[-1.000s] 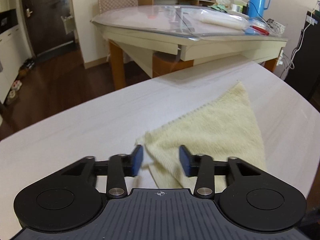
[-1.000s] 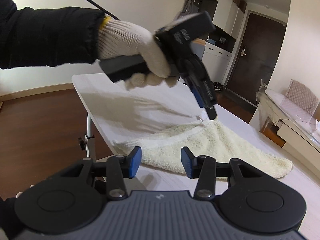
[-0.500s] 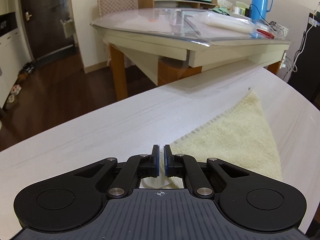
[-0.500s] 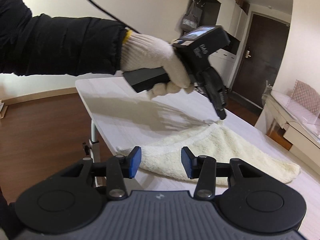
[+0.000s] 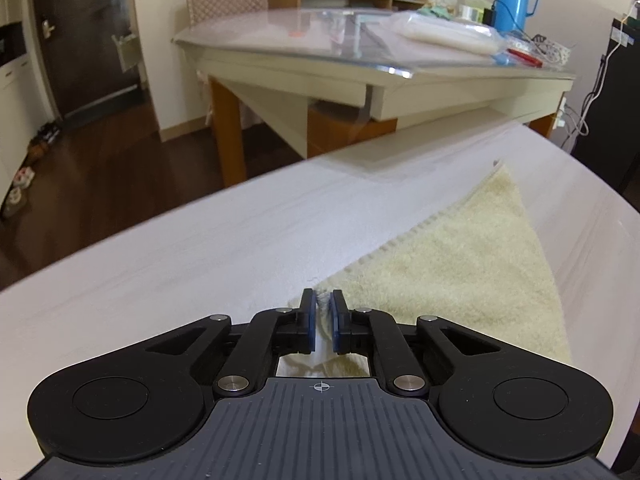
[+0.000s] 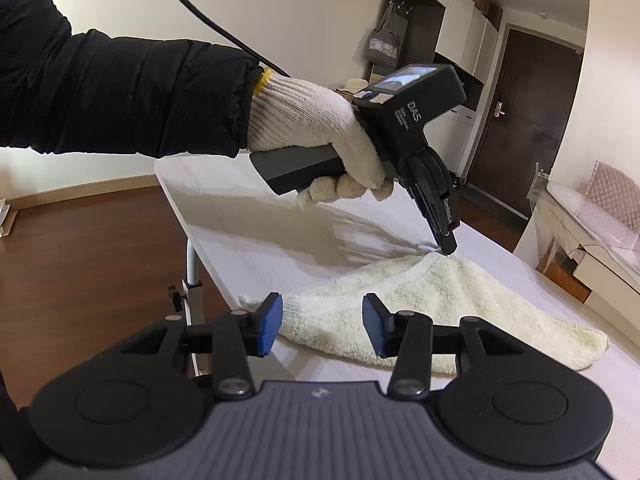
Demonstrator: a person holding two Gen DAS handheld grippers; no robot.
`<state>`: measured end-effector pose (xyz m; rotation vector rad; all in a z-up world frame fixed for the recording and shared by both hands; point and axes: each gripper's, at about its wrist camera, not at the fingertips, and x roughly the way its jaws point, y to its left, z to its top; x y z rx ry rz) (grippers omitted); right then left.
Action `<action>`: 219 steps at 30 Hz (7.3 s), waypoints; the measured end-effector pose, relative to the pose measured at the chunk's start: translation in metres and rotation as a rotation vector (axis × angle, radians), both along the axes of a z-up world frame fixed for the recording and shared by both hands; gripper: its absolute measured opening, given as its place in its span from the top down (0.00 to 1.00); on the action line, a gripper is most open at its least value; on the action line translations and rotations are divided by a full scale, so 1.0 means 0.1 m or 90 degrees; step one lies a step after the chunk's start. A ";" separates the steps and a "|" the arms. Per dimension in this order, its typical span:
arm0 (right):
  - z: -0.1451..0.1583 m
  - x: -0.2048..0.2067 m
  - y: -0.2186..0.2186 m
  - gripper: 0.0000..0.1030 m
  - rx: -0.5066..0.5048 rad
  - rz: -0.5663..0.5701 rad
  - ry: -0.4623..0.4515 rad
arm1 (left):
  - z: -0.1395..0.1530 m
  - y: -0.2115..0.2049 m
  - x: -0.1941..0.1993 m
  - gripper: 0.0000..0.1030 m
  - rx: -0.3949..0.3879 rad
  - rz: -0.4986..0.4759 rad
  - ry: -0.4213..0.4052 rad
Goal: Fold towel
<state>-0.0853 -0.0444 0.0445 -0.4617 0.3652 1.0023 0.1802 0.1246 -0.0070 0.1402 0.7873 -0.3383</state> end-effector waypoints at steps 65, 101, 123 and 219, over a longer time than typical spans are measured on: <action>0.77 1.28 -0.87 0.93 0.228 0.057 0.186 | -0.06 0.31 -0.57 0.75 0.010 -0.076 0.057; -0.34 2.74 -1.05 0.78 0.159 -0.143 0.257 | -0.09 0.13 -0.80 0.76 -0.074 -0.034 -0.020; -0.35 2.78 -0.92 0.77 0.058 -0.176 0.169 | -0.04 0.09 -0.88 0.72 -0.070 0.036 -0.047; -0.26 1.92 -0.86 0.54 0.033 -0.211 0.122 | -0.16 -0.29 -0.76 0.52 -0.015 0.136 -0.048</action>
